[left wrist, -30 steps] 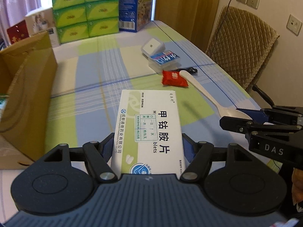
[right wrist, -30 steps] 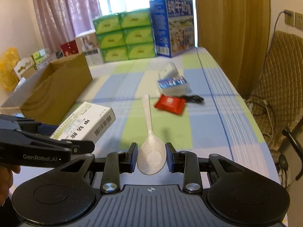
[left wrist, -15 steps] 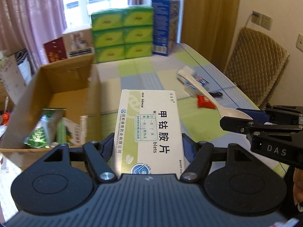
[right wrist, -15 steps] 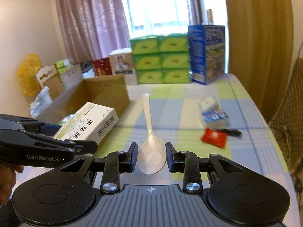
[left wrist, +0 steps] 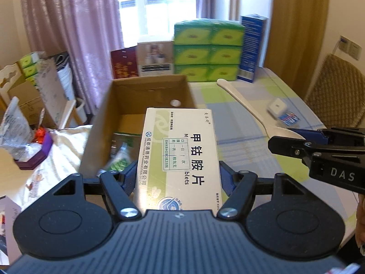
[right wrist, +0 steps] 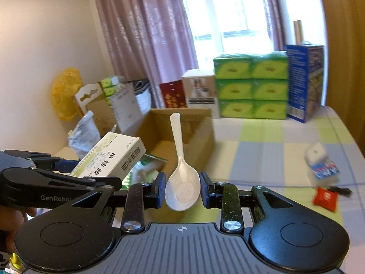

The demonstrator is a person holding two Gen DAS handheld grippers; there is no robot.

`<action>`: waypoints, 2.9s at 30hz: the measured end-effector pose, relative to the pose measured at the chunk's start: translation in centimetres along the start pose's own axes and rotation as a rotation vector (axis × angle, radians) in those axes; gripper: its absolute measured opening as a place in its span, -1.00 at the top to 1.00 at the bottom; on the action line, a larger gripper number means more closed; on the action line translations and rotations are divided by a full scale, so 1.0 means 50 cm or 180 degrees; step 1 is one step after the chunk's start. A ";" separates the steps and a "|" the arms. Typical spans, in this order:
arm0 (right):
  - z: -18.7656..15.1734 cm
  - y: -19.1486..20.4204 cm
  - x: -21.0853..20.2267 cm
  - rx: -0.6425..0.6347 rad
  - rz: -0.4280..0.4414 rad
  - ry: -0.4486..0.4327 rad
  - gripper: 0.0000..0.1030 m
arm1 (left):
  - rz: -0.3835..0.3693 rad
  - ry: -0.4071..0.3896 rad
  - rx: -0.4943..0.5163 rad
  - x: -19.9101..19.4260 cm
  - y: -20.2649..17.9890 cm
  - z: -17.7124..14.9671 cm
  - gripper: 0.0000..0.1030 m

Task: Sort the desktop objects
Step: 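Carry the medicine box and spoon over the cardboard box with both tools, then open the left tool to drop the medicine box while the right tool releases the spoon, then withdraw both tools from the cardboard box toward the remaining items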

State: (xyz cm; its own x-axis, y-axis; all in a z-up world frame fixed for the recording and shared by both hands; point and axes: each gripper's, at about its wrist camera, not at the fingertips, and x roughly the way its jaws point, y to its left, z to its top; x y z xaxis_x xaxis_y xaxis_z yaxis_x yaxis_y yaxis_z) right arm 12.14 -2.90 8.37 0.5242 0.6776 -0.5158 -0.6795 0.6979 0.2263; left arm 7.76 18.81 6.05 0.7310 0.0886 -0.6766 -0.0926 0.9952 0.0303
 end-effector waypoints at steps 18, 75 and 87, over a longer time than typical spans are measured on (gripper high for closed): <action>0.048 0.075 0.197 -0.0035 0.0118 0.0233 0.45 | 0.0072 0.0129 -0.0121 0.107 0.153 0.030 -0.30; -0.039 -0.044 0.043 0.0321 -0.0209 0.0262 -0.56 | 0.0062 -0.0052 -0.0361 0.002 0.075 -0.032 -0.85; -0.071 -0.109 -0.073 0.0345 -0.0408 0.0233 -0.91 | -0.0032 -0.0063 -0.0253 -0.047 -0.047 -0.055 -0.97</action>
State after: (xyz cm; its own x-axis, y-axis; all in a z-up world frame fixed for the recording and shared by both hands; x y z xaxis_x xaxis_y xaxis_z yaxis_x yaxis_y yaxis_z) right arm 12.10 -10.02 6.10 0.5614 0.5655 -0.6041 -0.5481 0.8011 0.2406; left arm 4.40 16.18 5.58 0.7454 0.0802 -0.6618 -0.1380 0.9898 -0.0354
